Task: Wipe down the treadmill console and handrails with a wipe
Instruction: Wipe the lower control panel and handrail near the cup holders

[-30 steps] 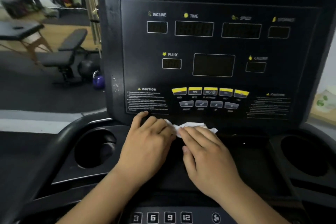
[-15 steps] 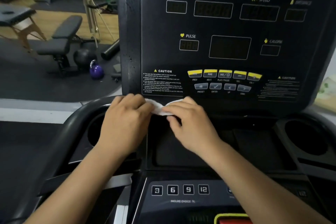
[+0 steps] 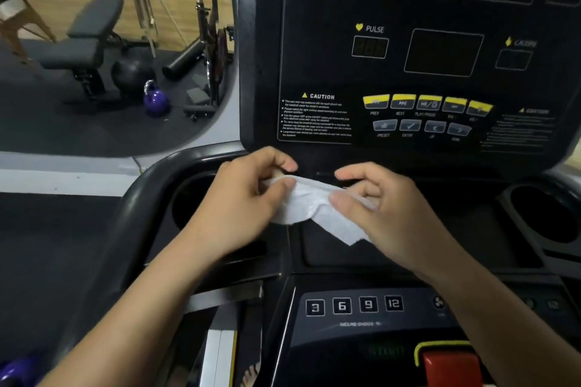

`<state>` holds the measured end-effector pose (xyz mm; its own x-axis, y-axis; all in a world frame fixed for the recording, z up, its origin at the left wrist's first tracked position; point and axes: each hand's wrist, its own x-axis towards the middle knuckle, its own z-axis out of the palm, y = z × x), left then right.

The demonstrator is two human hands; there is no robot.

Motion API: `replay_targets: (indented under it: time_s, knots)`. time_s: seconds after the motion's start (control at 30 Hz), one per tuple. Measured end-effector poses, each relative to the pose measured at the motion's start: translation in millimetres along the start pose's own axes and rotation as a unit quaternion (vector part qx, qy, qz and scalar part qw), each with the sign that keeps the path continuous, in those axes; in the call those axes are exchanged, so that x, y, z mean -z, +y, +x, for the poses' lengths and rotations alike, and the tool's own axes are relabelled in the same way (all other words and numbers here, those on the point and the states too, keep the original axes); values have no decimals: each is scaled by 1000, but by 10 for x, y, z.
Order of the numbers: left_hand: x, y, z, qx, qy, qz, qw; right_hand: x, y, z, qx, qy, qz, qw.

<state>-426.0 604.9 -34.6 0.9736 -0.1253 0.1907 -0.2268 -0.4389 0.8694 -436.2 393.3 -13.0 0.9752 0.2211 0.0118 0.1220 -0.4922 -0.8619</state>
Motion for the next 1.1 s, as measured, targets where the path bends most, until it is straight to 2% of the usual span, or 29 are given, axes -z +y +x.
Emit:
replay_targets:
  time_s: [0.07, 0.13, 0.23, 0.27, 0.3, 0.37, 0.4, 0.47, 0.53, 0.6, 0.67, 0.7, 0.77, 0.8, 0.83, 0.87, 0.93, 1.0, 1.07, 1.1]
  knots:
    - [-31, -18, 2, 15, -33, -71, 997, 10, 48, -28, -60, -30, 7, 998]
    - [-40, -40, -21, 3, -100, -104, 990, 33, 70, -22, -63, 36, -52, 996]
    - [-128, -24, -73, 16, -161, -74, 984, 16, 1, -3, 22, 188, -180, 965]
    - [-181, -5, -92, 41, -165, -115, 979, -27, -43, -28, 50, 212, -193, 957]
    - [-234, 31, -112, 82, -165, -201, 962, -85, -76, -73, 82, 216, -198, 952]
    - [-311, 95, -147, 163, -162, -359, 904, -234, -89, -219, 152, 160, -219, 950]
    - [-337, 111, -167, 167, -147, -383, 897, -307, -76, -305, 180, 105, -236, 949]
    - [-361, 88, -203, 158, -81, -345, 922, -322, -8, -416, 216, 44, -260, 940]
    - [-373, 60, -243, 164, -26, -326, 931, -216, 9, -425, 183, 98, -186, 960]
    - [-383, 99, -293, 163, -21, -345, 924, -93, -2, -348, 68, 139, -16, 988]
    - [-401, 192, -335, 158, -37, -368, 916, -50, 32, -255, -27, 87, 117, 989]
    - [-407, 240, -344, 160, -27, -361, 918, -42, 73, -222, -31, 78, 131, 988]
    - [-398, 275, -373, 153, 56, -247, 955, -12, 139, -192, -17, 80, 118, 990]
    - [-381, 262, -404, 126, 117, -121, 978, 8, 174, -189, -10, 78, 90, 993]
    - [-362, 259, -453, 77, 163, 41, 983, 22, 227, -188, -5, 73, 42, 996]
    - [-372, 289, -515, 15, 168, 188, 968, 22, 290, -192, 0, 68, -26, 997]
    - [-543, 310, -655, -84, 54, 324, 941, -5, 382, -208, 11, 51, -166, 985]
    - [-752, 306, -782, -96, -78, 387, 914, -2, 411, -245, 52, 43, -297, 953]
    - [-829, 305, -847, -64, -116, 425, 896, 71, 450, -306, 144, 34, -343, 928]
    - [-821, 289, -861, -58, -116, 429, 894, 105, 474, -364, 185, 2, -351, 918]
